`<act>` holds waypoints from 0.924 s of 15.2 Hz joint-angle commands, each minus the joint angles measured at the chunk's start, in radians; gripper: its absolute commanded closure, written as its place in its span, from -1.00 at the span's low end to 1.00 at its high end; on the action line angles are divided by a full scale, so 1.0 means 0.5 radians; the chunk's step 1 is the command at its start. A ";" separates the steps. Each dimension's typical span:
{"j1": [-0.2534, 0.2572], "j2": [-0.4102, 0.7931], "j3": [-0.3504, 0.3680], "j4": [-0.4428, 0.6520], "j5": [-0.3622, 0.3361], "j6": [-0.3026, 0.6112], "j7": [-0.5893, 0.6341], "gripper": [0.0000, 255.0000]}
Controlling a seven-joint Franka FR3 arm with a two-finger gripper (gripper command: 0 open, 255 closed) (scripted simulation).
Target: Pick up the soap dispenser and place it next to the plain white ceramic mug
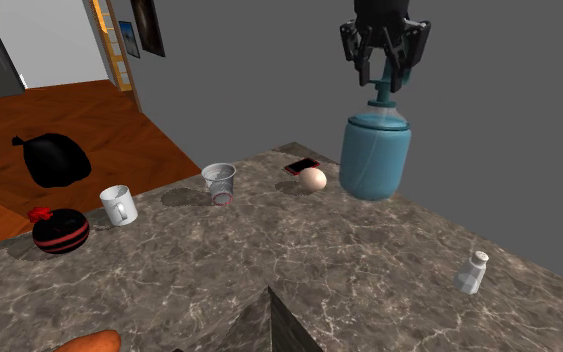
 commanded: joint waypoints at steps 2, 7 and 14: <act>0.000 0.019 0.000 0.106 0.005 -0.084 -0.007 1.00; 0.000 0.063 -0.001 0.296 0.013 -0.230 -0.021 1.00; -0.003 0.152 -0.003 0.604 0.026 -0.448 -0.042 1.00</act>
